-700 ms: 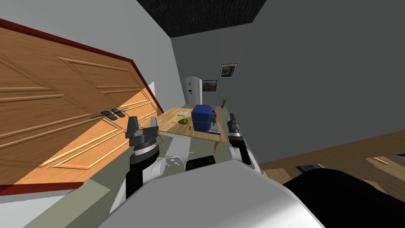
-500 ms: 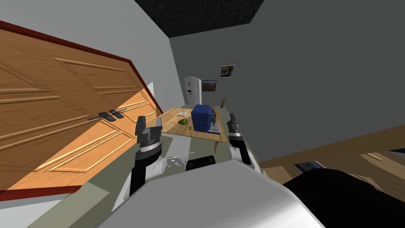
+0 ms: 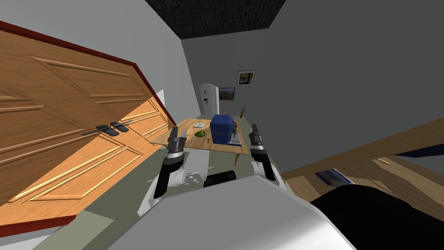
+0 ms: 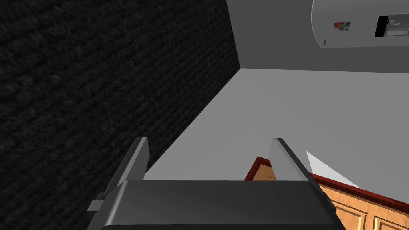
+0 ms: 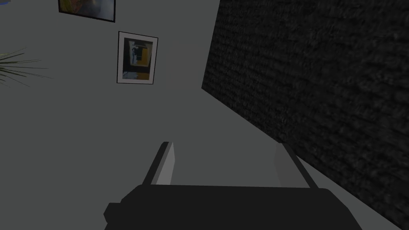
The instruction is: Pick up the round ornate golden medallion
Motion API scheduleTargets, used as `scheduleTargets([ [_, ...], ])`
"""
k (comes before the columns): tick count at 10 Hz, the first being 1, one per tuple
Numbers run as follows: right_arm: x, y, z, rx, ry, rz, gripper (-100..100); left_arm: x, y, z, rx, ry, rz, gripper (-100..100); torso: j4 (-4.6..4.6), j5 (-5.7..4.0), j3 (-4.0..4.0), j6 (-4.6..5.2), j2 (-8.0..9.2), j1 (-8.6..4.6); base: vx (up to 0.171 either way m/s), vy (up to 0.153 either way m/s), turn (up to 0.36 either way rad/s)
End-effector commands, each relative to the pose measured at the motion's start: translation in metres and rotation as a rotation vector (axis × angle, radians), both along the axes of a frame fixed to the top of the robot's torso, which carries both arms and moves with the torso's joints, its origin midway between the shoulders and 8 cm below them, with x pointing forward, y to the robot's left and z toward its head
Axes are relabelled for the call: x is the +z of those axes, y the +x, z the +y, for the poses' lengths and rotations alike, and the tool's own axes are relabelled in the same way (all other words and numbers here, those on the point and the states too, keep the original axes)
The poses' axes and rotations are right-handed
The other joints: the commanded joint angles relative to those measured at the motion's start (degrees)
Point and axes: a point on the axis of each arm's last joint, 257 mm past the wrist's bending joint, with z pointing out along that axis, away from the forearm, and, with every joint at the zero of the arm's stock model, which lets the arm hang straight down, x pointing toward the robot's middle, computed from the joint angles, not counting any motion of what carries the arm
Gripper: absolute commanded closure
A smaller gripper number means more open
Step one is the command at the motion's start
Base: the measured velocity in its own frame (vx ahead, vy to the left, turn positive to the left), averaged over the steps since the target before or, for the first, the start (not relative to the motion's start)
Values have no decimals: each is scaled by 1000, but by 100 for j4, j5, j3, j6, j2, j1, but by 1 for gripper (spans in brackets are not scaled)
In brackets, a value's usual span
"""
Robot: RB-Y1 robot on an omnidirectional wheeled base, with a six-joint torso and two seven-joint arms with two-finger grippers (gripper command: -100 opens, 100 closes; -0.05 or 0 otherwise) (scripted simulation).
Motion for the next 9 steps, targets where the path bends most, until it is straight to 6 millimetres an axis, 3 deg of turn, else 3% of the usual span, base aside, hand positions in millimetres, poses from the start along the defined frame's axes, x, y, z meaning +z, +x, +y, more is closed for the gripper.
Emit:
scheduleTargets([
  [1, 0, 0, 0, 0, 0, 0, 0, -9, 11, 2, 1, 11, 27, -100, 0, 0, 0, 0, 0, 0, -16, 13, -54],
  [4, 0, 0, 0, 0, 0, 0, 0, -38, 44, -8, 0, 57, 117, -100, 0, 0, 0, -2, 0, -2, -24, 19, -81],
  [9, 0, 0, 0, 0, 0, 0, 0, -40, 44, -8, 1, 57, 122, -100, -1, -2, -3, -2, -6, -8, -6, 5, -20],
])
